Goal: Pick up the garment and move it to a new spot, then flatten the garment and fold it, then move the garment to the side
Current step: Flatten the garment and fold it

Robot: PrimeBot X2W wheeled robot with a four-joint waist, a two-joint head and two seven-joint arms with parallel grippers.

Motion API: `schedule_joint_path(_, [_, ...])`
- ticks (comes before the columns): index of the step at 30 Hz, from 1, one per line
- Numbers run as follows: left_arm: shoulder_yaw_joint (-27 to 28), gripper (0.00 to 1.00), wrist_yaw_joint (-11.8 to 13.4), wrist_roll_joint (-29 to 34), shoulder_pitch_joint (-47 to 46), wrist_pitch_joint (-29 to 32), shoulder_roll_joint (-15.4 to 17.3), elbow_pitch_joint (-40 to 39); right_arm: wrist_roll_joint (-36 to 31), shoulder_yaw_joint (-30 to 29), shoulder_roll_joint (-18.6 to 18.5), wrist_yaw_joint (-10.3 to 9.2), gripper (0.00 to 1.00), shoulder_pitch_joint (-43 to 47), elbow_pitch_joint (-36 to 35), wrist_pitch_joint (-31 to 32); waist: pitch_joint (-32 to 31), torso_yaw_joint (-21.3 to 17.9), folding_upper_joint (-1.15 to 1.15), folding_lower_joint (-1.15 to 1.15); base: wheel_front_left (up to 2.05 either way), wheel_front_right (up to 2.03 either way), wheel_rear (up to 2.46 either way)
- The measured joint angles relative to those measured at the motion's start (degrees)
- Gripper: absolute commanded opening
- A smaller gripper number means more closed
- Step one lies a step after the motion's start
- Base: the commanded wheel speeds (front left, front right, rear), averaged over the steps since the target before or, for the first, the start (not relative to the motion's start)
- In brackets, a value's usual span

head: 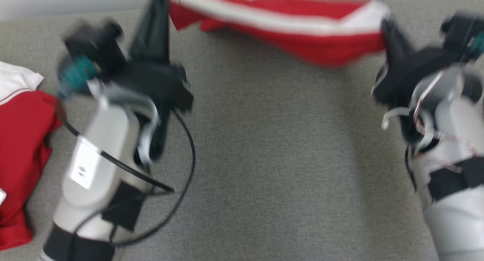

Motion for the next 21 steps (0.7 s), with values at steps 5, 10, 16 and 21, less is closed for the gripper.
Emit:
schedule_joint_path(5, [-2.83, 0.00, -0.98, -0.20, 9.28, -1.16, -0.05, 3.98, -0.33, 1.29, 0.20, 1.42, 0.00, 8.87, 2.75, 0.31, 1.23, 1.19, 0.00, 0.00, 0.00, 0.00, 0.00])
schedule_joint_path(10, [-2.56, 0.00, -1.00, -0.94, 14.06, -3.43, 0.81, 6.82, -0.34, 2.16, 0.21, 3.22, 0.00, 12.82, 3.79, 0.21, 0.22, 1.58, 0.00, 0.00, 0.00, 0.00, 0.00])
schedule_joint_path(16, [-2.25, 0.00, -1.01, -1.26, 20.31, -5.17, 1.92, 6.59, -0.19, 3.30, 0.47, 5.45, 0.00, 18.32, 2.38, -0.35, -3.11, 1.33, 0.00, -0.01, 0.00, 0.00, 0.00])
schedule_joint_path(21, [-2.55, 0.00, -1.00, -1.57, 26.38, -5.66, 2.33, 5.84, -0.10, 3.46, 0.22, 5.82, 0.00, 26.19, -1.51, -0.77, -6.44, 1.25, 0.00, -0.02, 0.00, 0.00, 0.00])
